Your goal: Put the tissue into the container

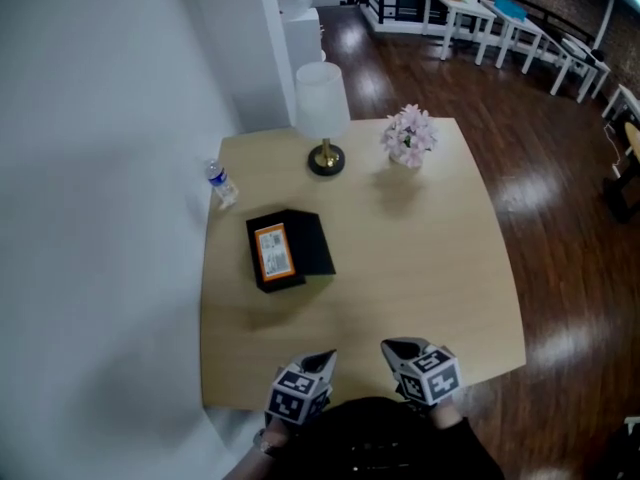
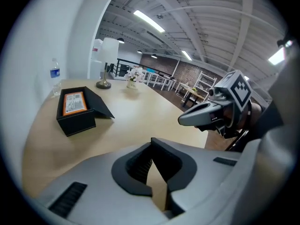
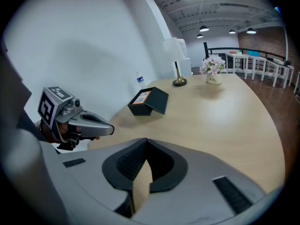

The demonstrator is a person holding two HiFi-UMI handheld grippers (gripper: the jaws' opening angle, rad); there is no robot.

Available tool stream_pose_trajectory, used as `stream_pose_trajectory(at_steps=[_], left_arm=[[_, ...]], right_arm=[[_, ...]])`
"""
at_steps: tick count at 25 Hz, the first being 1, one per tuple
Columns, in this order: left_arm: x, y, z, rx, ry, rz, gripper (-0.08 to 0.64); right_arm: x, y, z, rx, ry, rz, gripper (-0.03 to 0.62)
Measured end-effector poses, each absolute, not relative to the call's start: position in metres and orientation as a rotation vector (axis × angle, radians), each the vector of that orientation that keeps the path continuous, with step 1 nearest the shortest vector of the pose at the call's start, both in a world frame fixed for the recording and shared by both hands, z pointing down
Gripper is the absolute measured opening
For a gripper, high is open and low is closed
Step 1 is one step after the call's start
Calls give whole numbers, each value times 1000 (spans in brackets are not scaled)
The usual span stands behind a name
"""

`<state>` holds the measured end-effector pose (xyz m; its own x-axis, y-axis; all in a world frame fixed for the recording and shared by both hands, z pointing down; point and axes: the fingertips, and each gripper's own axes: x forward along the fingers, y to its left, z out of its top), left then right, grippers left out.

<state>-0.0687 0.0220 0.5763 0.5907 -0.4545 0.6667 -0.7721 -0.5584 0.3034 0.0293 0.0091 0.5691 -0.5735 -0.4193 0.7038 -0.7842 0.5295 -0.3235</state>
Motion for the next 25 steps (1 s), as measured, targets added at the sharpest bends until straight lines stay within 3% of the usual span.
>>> stream_pose_trajectory(at_steps=[25], left_arm=[[-75,28,571,2274,-950,770,2]], right_arm=[[18,17,563,926,-2248,748,0]])
